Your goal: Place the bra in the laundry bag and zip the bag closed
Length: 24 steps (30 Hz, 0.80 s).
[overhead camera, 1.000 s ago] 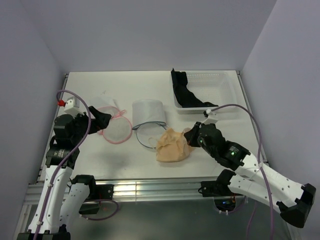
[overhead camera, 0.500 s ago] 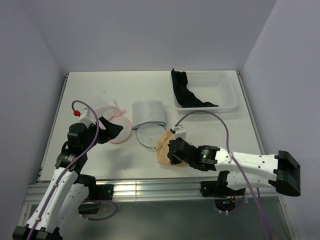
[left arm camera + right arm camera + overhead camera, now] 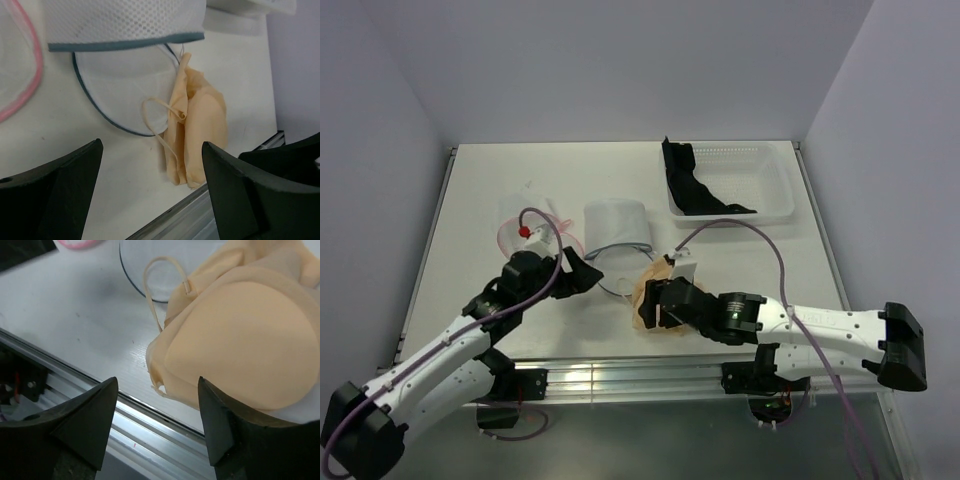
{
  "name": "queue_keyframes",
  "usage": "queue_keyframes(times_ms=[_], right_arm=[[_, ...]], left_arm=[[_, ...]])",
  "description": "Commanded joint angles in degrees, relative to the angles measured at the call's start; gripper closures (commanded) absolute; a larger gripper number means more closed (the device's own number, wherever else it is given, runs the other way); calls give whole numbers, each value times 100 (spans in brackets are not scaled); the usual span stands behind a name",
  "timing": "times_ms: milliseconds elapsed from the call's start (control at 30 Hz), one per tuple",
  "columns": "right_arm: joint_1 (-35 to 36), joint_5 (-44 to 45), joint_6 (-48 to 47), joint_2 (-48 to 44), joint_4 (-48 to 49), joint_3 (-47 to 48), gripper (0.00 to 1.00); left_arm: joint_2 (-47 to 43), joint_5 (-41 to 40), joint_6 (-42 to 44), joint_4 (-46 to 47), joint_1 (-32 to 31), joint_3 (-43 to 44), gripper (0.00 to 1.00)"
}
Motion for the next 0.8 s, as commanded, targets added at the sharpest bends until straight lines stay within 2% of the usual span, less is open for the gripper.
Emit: queue_keyframes(times_ms=[0,133,333,500,767], right_arm=[[23,616,451,-467,-559,329,27],[14,1152,1076,-863,-1273,225,21],[-249,1004,1849,-1628,-1547,-583,16],[-416,776,2439,-2164,-1416,-1208,14],[-758,398,2730,-2200,-660,-1991,11]], left_arm=[[494,-617,-154,556,-637,273,13],[1102,-1170,-224,995,-1226,440,14],[2130,-1487,-242,1495,-1955,721,15],[2868,-1584,-312,1821,-2299,880,15],[3713,-1900,-408,1866,-2694,1249,21]])
